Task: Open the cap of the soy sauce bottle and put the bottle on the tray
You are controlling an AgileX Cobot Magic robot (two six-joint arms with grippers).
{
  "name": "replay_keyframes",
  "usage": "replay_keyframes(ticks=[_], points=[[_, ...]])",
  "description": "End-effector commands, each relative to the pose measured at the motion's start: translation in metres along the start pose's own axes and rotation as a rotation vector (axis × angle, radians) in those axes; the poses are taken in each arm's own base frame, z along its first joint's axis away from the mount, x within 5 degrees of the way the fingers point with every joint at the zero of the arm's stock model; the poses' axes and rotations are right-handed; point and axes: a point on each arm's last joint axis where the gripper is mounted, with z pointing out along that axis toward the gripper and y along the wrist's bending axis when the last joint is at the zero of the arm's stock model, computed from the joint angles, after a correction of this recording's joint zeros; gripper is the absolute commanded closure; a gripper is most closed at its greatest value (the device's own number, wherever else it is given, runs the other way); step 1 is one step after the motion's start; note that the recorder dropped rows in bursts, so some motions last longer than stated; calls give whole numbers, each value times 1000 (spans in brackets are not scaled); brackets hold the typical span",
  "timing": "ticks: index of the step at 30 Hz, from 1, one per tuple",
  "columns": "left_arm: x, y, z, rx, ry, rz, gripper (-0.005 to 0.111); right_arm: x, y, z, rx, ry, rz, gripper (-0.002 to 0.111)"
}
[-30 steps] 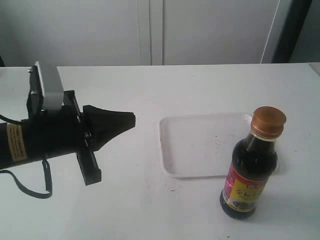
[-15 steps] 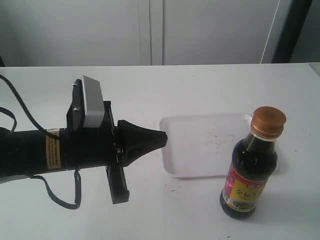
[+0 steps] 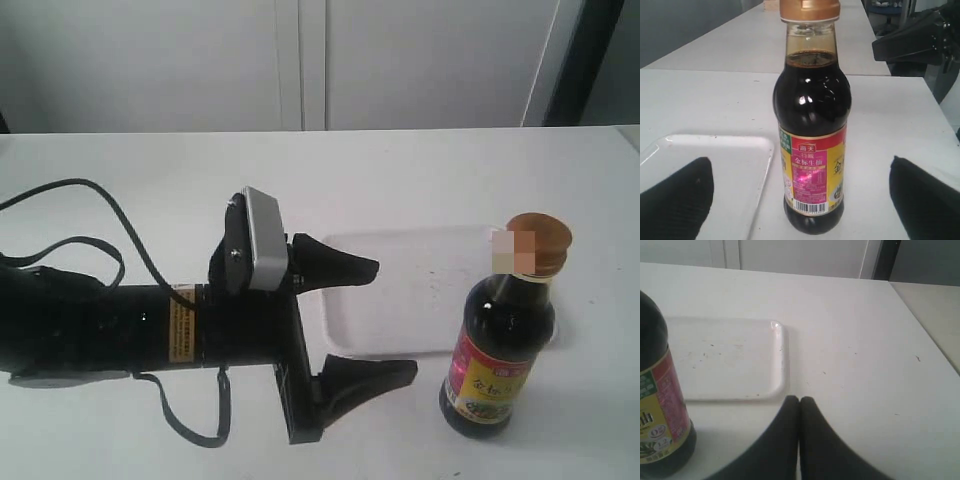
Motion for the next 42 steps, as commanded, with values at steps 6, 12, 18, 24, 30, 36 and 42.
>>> replay_keyframes(ticks=[6,12,18,24,30,36,42], points=[[-5,-18,16,57,-31,97,2,0,0,0,-3,-11,0,108],[-19,-25,38,4,-21,90,2,0,0,0,-3,-11,0,108],[-15,-18,48,-49,-78,-5,2,0,0,0,-3,-11,0,108],[-1,-11,65,-39,-72,-4,2,0,0,0,-3,-11,0,108],[10,-5,82,-17,-75,1,2,0,0,0,-3,-11,0,108],[19,-1,92,-6,-77,-9,2,0,0,0,-3,-11,0,108],[25,8,109,-1,-88,-49,2,0,0,0,-3,-11,0,108]])
